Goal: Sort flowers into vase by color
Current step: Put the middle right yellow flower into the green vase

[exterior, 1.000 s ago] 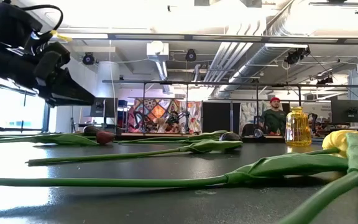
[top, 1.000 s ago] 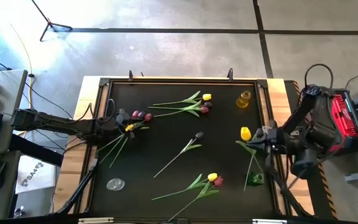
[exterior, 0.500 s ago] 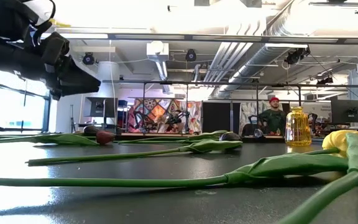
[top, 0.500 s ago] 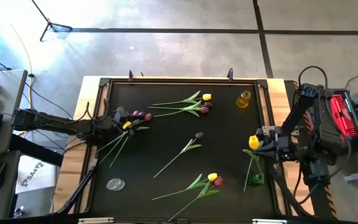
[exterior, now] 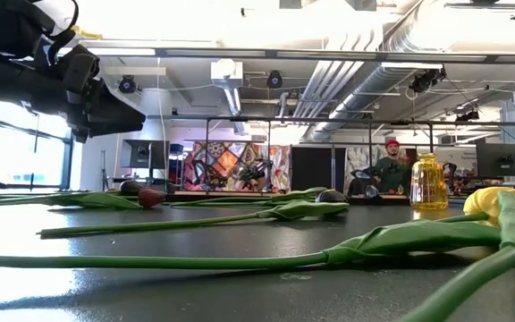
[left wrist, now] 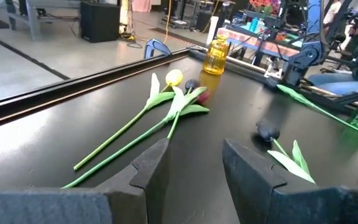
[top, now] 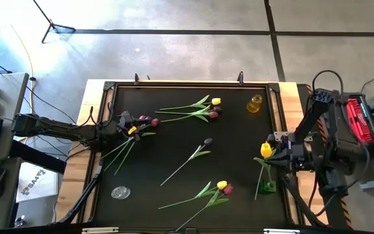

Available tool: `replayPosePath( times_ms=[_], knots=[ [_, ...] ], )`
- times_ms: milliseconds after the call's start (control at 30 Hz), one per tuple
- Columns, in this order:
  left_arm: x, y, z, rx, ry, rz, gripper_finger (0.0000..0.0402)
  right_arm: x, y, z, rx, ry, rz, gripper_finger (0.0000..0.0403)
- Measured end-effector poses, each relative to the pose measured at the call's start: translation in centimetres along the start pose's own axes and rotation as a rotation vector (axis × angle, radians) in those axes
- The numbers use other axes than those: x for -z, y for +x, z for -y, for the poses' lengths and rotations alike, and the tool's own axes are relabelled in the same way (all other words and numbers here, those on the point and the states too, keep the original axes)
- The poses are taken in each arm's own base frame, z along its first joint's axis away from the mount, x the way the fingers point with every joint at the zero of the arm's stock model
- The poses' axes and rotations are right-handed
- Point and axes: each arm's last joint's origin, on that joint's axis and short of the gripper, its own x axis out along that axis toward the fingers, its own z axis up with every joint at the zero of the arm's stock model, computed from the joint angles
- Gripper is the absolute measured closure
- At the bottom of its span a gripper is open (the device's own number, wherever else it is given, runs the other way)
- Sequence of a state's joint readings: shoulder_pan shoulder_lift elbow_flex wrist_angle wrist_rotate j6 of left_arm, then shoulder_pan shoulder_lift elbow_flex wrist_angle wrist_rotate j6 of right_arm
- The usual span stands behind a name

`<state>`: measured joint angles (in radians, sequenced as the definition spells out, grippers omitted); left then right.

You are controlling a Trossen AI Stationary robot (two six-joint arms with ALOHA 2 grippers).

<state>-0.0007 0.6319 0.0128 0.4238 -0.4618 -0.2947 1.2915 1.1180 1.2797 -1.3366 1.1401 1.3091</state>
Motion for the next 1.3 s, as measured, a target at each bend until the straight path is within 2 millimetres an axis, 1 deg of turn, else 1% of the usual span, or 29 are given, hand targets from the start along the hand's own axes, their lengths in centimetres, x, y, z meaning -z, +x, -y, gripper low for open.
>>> replayPosePath(
  times_ms=[233,500,600,733,933,1000,1067,1200,1300],
  knots=[
    [0.1,0.0,0.0,-0.003,0.005,-0.011,0.0268,1.5,0.7,-0.8,0.068,-0.031,-0.051,0.0403],
    [0.1,0.0,0.0,-0.004,-0.002,-0.014,0.0268,2.5,1.2,-1.5,0.124,0.004,-0.087,0.0403],
    [0.1,0.0,0.0,-0.004,-0.002,-0.014,0.0268,2.7,1.3,-1.5,0.136,0.06,-0.13,0.0403],
    [0.1,0.0,-0.1,-0.023,-0.02,-0.006,0.0268,3.0,1.1,-1.0,0.199,0.232,-0.221,0.0402],
    [0.0,0.0,-0.1,-0.035,-0.03,0.004,0.0268,3.2,1.2,-0.7,0.231,0.297,-0.319,0.0401],
    [0.0,0.0,-0.2,-0.054,-0.037,0.011,0.0268,3.3,1.2,-0.7,0.246,0.314,-0.371,0.0391],
    [0.0,0.0,-0.2,-0.07,-0.041,0.016,0.0268,3.4,1.2,-0.7,0.263,0.327,-0.425,0.0371],
    [0.0,0.0,-0.2,-0.071,-0.039,0.016,0.0268,3.4,1.2,-0.5,0.284,0.368,-0.497,0.0314],
    [0.0,0.0,-0.2,-0.071,-0.033,0.016,0.0268,3.1,1.0,-0.1,0.279,0.4,-0.507,0.0275]
  ],
)
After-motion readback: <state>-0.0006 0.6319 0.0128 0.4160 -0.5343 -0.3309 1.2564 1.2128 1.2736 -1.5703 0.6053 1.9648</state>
